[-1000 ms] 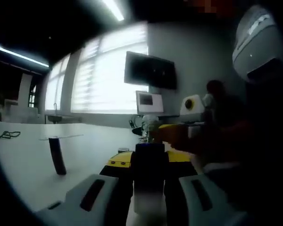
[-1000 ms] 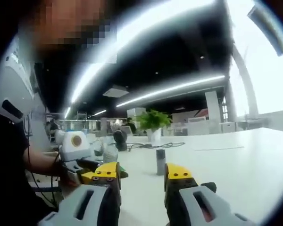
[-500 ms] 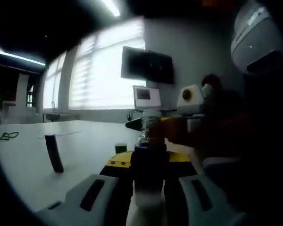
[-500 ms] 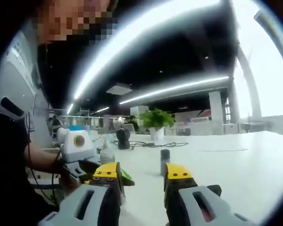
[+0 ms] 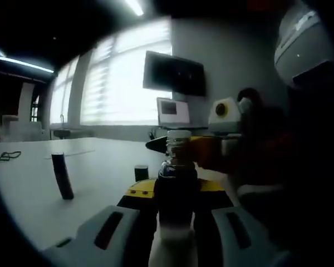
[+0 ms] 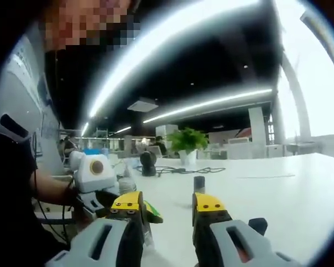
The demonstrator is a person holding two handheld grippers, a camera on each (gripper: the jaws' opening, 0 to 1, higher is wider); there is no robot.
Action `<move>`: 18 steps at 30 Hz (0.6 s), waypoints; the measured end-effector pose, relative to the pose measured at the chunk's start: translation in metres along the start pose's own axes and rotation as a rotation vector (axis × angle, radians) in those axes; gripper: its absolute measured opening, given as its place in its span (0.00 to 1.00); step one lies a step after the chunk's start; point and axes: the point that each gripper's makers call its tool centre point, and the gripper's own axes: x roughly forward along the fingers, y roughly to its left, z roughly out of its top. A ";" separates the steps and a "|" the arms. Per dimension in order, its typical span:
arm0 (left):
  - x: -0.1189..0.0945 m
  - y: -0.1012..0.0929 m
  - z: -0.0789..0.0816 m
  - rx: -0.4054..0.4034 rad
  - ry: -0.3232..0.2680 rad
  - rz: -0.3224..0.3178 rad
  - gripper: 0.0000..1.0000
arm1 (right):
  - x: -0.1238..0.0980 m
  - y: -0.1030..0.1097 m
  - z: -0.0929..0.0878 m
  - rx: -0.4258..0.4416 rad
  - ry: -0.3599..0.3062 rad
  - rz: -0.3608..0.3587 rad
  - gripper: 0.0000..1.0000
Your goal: Pick up cosmetic bottle twist off cap place on table pick up cap screw tight cap place on table
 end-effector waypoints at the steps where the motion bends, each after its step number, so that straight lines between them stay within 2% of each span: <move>1: 0.000 0.001 0.000 -0.004 0.000 0.002 0.14 | 0.000 0.000 0.000 -0.001 0.000 0.000 0.27; 6: 0.001 0.003 -0.005 -0.010 0.023 0.014 0.18 | 0.001 0.002 -0.002 0.011 0.002 0.008 0.28; 12: 0.000 0.008 -0.005 -0.036 0.015 0.021 0.21 | 0.003 0.003 -0.003 0.012 0.002 0.009 0.28; 18: 0.003 0.006 -0.011 -0.031 0.037 0.011 0.19 | 0.003 0.005 -0.002 0.013 0.000 0.013 0.27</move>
